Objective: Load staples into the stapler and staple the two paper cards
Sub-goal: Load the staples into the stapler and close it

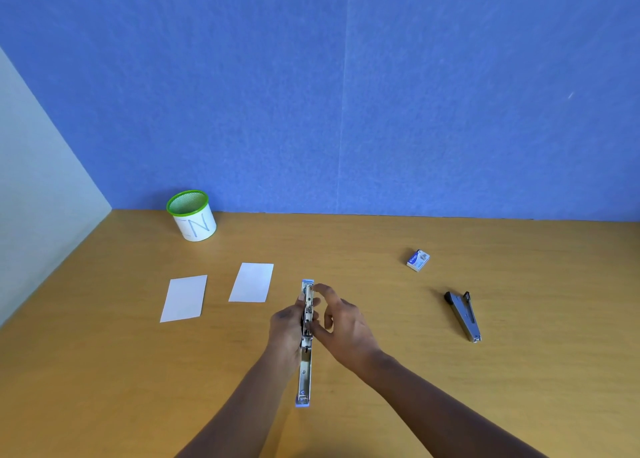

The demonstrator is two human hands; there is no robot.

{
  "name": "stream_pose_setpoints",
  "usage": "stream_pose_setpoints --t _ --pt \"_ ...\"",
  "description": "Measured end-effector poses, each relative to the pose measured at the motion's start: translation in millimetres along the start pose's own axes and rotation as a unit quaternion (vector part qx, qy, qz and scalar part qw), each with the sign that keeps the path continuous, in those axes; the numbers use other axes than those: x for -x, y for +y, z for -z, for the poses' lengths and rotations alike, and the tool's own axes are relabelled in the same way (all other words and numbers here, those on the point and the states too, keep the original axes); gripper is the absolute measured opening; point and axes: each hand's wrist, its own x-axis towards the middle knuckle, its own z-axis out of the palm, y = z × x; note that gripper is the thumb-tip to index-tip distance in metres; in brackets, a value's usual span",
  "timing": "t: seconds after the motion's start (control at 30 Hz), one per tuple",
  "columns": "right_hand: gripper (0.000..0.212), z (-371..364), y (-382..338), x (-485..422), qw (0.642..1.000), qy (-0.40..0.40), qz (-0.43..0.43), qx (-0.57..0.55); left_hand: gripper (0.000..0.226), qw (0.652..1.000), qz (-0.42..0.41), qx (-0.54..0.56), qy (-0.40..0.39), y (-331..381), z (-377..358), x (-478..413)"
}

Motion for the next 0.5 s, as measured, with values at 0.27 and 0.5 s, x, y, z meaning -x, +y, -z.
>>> stream_pose_setpoints --t 0.27,0.5 --pt "0.048 8.1 1.7 -7.9 1.000 -0.006 0.004 0.013 0.031 0.997 -0.043 -0.058 0.006 1.4 -3.5 0.9" --pt "0.035 6.2 0.9 -5.4 0.999 -0.028 0.017 0.019 0.042 0.997 -0.045 -0.062 0.022 2.6 -9.3 1.4"
